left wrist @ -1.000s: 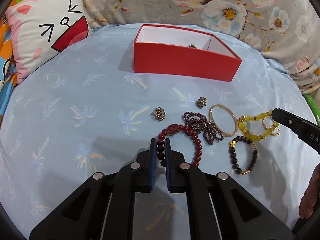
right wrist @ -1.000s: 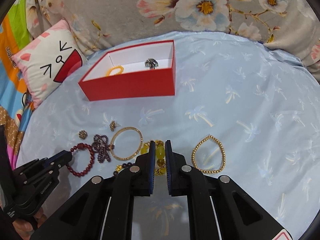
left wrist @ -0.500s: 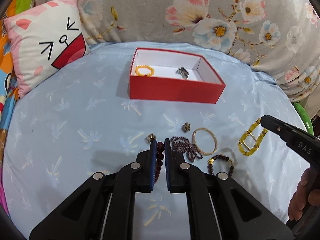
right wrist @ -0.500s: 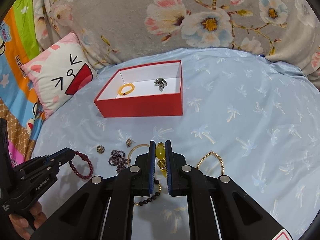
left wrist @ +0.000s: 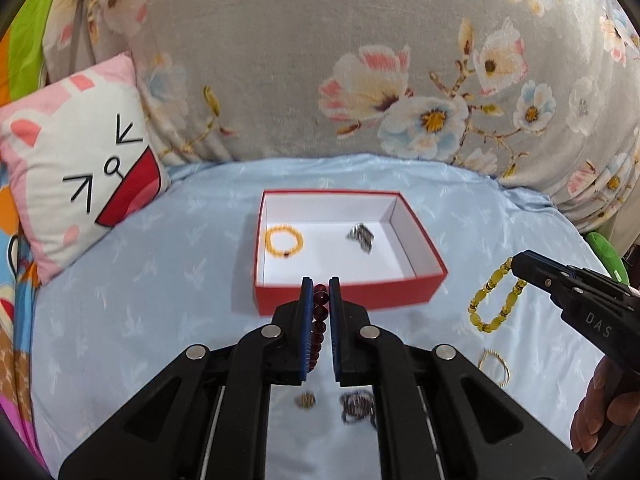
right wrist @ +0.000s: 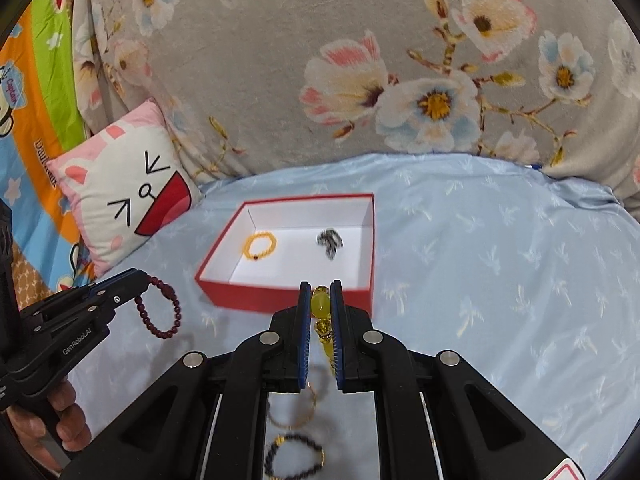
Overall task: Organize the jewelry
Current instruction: 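Carry both held bracelets over the red box, then open both tools to release the bracelets inside the red box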
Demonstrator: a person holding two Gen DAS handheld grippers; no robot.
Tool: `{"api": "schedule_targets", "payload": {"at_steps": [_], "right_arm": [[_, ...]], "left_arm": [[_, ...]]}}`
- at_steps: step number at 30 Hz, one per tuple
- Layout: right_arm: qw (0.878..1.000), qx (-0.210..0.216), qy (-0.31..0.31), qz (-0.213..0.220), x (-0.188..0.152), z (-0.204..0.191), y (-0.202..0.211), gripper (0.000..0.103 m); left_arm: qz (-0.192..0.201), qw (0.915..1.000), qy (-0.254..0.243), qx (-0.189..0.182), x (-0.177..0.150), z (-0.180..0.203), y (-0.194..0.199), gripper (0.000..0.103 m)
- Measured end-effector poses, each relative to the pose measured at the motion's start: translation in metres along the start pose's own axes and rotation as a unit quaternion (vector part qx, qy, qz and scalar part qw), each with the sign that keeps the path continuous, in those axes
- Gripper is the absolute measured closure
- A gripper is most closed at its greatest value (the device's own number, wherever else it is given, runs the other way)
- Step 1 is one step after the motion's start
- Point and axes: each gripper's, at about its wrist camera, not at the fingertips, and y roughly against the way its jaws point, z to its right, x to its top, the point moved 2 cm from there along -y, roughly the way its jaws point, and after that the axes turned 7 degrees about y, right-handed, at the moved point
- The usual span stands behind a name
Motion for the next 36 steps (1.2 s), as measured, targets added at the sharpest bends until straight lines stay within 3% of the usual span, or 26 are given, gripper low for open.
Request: {"api": "schedule_targets", "payload": {"at_steps": [7,13,21,28,30,32,34,36], "right_arm": [[1.000,0.010,-0.001,0.005,0.043,0.001,-0.040,0.094],[1.000,0.030,-0.008,-0.005,0.066,-0.005,-0.087,0.094],[0.996,0.055,-0.023,-0.060,0.053,-0.009,-0.154,0.094],[0.996,0.019,-0.016,-0.089,0.033,0.000,-0.183,0.093],[0.996,0.014,-0.024,-0.085,0.032,0.006,-0.182,0.086],[0.997,0.006,-0.027,-0.079,0.031,0.010,-0.179,0.078],[0.997,0.000,-0.027,-0.072,0.030,0.012,-0.172,0.069],[0.998,0.001,-0.026,-0.065,0.026,0.011,-0.163,0.066]], "left_arm": [[0.009,0.9999,-0.002,-0.007,0.042,0.004,-0.041,0.095],[-0.010,0.9998,0.013,-0.013,0.058,-0.001,-0.089,0.095],[-0.050,0.9982,0.029,-0.013,0.048,-0.008,-0.143,0.095],[-0.066,0.9975,0.024,-0.002,0.034,-0.014,-0.167,0.095],[-0.057,0.9981,0.020,0.009,0.033,-0.015,-0.167,0.090],[-0.046,0.9986,0.019,0.018,0.034,-0.017,-0.165,0.067],[-0.028,0.9991,0.018,0.026,0.034,-0.019,-0.157,0.056],[-0.019,0.9992,0.014,0.031,0.033,-0.021,-0.150,0.052]]}}
